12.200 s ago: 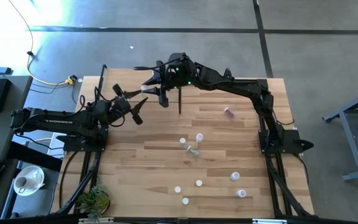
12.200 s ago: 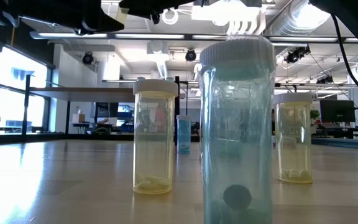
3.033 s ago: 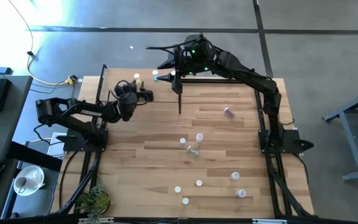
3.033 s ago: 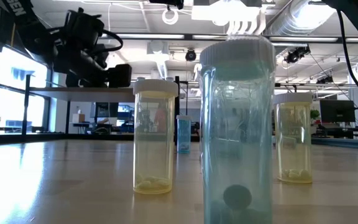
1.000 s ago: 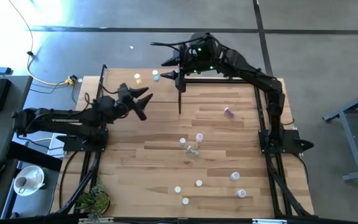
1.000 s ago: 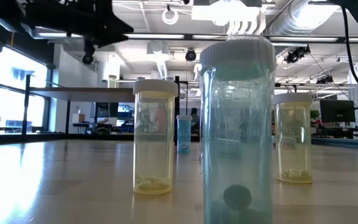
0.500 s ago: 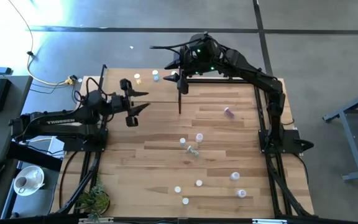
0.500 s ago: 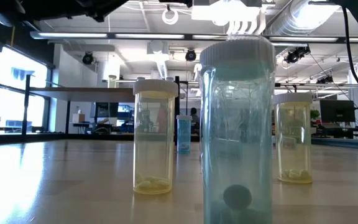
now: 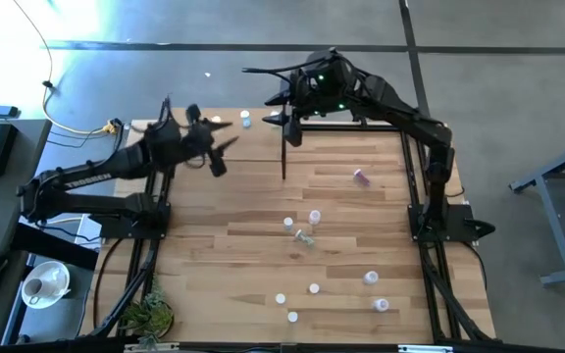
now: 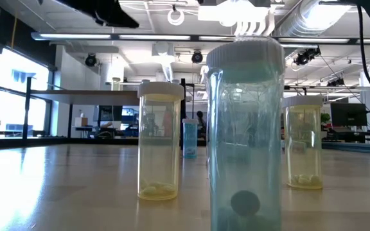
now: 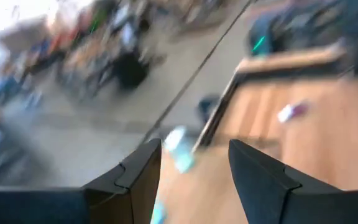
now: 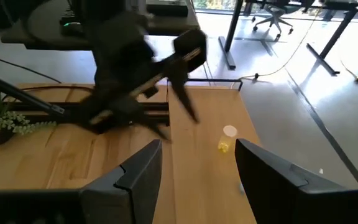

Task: Pick and place medicine bottles onto shelf by color
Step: Put the top right yellow pill bottle on the shelf

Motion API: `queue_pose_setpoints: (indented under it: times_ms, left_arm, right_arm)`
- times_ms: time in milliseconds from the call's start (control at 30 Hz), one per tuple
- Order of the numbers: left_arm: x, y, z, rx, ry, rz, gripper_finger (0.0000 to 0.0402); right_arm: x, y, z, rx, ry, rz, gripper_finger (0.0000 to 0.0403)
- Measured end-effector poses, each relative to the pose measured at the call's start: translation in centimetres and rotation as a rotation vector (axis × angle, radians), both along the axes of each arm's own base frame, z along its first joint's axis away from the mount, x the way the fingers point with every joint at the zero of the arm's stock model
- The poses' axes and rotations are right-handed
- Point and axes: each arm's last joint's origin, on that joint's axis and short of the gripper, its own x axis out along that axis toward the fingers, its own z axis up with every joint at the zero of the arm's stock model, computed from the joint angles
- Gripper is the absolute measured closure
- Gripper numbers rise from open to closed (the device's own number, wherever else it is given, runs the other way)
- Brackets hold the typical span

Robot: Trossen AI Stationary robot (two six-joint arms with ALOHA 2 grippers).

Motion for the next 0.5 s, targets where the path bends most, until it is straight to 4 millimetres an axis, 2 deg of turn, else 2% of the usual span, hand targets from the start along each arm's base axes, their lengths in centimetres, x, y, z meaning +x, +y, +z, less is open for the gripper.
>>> queue_pose_setpoints:
  times_ms: [167, 400, 500]
  left_arm:
    - [-0.2, 1.5, 0.9, -0.156, 0.048, 0.1, 0.0225]
    - [0.1, 3.0, -1.8, -0.401, 0.11, 0.239, 0.0226]
    - [0.5, 3.4, -2.7, -0.439, 0.155, 0.26, 0.0227]
  right_arm:
    - [-0.6, 0.2, 0.2, 0.008, 0.021, -0.016, 0.0208]
    - [-0.8, 0.2, -0.1, 0.013, 0.061, -0.033, 0.0208]
    - [-0.9, 0.2, -0.1, 0.014, 0.065, -0.033, 0.0208]
